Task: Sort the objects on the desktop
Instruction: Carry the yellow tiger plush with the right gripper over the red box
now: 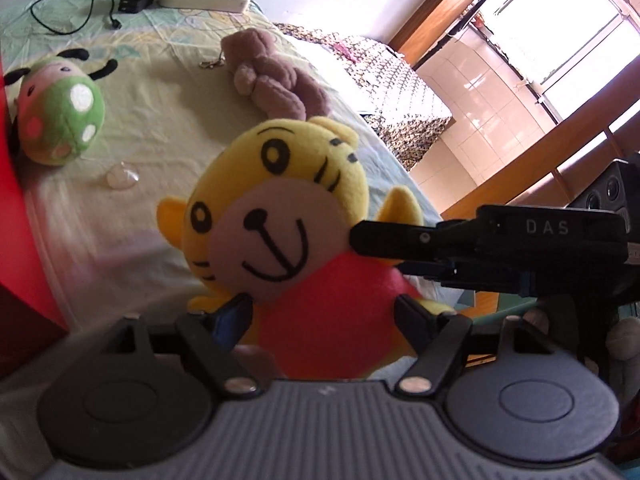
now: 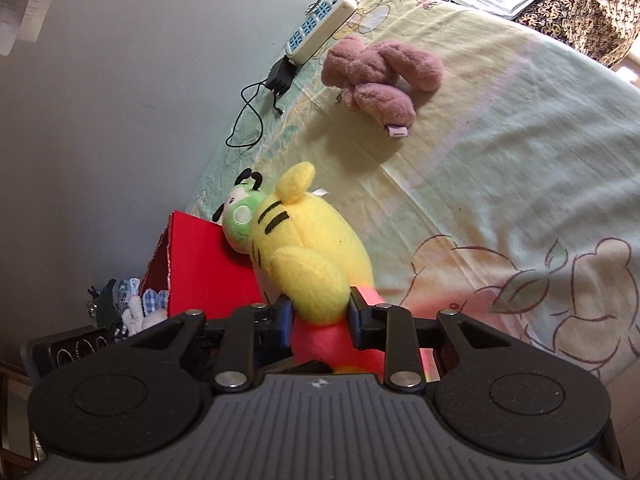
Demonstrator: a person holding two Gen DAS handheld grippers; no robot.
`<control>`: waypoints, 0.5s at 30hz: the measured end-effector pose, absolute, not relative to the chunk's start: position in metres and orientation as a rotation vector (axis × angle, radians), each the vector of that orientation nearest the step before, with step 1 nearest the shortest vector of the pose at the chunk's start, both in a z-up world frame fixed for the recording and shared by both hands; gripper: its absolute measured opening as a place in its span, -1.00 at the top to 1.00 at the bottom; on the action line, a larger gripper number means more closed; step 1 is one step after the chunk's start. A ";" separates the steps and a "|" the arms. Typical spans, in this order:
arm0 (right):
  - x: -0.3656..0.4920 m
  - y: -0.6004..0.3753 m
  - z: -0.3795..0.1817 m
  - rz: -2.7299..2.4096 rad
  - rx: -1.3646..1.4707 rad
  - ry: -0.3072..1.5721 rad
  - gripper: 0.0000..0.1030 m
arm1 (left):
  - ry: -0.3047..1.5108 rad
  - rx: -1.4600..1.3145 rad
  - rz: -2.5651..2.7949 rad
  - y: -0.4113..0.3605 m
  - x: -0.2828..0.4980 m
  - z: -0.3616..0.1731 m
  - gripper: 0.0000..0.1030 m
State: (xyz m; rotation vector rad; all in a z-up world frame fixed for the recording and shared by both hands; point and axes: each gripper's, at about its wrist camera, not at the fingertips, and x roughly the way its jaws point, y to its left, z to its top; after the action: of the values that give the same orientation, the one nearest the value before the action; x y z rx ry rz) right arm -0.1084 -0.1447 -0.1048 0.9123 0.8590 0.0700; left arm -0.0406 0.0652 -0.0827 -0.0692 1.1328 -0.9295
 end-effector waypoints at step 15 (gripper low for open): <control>-0.068 -0.179 -0.139 0.264 0.760 1.014 -0.30 | 1.185 -0.109 -0.730 0.041 -0.050 -0.102 -0.57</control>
State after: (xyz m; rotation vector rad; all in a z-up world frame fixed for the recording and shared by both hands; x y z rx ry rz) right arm -0.0678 -0.1789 -0.1392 0.7595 1.0136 0.2643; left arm -0.0504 0.0406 -0.1018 -0.1088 1.1845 -0.7299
